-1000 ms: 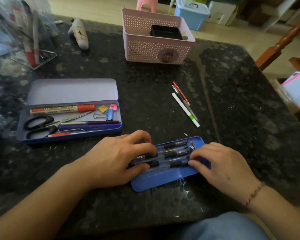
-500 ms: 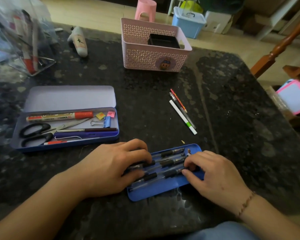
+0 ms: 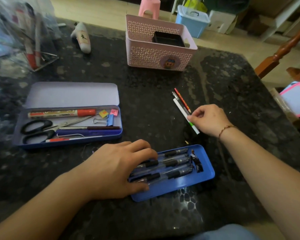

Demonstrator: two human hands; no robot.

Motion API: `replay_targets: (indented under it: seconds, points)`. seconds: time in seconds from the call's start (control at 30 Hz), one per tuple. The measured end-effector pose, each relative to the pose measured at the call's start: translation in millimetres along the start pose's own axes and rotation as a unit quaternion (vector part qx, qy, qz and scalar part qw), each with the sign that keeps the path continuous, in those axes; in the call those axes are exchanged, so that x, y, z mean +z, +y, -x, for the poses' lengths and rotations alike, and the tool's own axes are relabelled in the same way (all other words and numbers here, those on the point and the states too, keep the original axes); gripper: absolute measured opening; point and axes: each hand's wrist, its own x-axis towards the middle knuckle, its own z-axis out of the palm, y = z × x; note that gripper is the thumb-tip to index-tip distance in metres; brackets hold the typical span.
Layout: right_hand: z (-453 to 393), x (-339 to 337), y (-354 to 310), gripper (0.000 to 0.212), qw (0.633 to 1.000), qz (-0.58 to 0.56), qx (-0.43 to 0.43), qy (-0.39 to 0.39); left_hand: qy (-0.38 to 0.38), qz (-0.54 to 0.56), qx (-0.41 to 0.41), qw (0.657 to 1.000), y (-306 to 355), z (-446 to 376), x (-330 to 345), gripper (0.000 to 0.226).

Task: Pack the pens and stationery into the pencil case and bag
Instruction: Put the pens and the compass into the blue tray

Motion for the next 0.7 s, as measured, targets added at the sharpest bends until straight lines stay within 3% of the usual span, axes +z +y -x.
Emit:
replay_targets:
  seconds: [0.17, 0.27, 0.37, 0.43, 0.5, 0.7]
  points:
    - [-6.1, 5.1, 2.3, 0.019, 0.996, -0.072, 0.049, -0.011, -0.005, -0.004, 0.003, 1.000, -1.1, 0.6, -0.4, 0.062]
    - [2.5, -4.3, 0.9, 0.015, 0.997, -0.064, 0.026, 0.034, -0.003, -0.001, 0.002, 1.000, -0.1, -0.4, -1.1, 0.062]
    - [46.5, -22.2, 1.4, 0.004, 0.987, -0.038, -0.132, 0.087, 0.000, -0.006, -0.001, 1.000, -0.7, -0.5, -0.3, 0.063]
    - [86.6, -31.6, 10.6, 0.002, 0.953, -0.025, -0.292, 0.072, 0.002, -0.010, -0.002, 1.000, -0.8, -0.9, 1.6, 0.062]
    - [117.3, -31.5, 26.8, 0.010, 0.918, 0.010, -0.396, 0.039, 0.007, 0.003, -0.007, 1.000, -1.1, -1.0, 0.7, 0.056]
    - [135.8, -8.7, 40.3, 0.015, 0.898, 0.104, -0.427, 0.012, 0.012, 0.029, -0.030, 0.999, -1.4, -1.9, -2.2, 0.041]
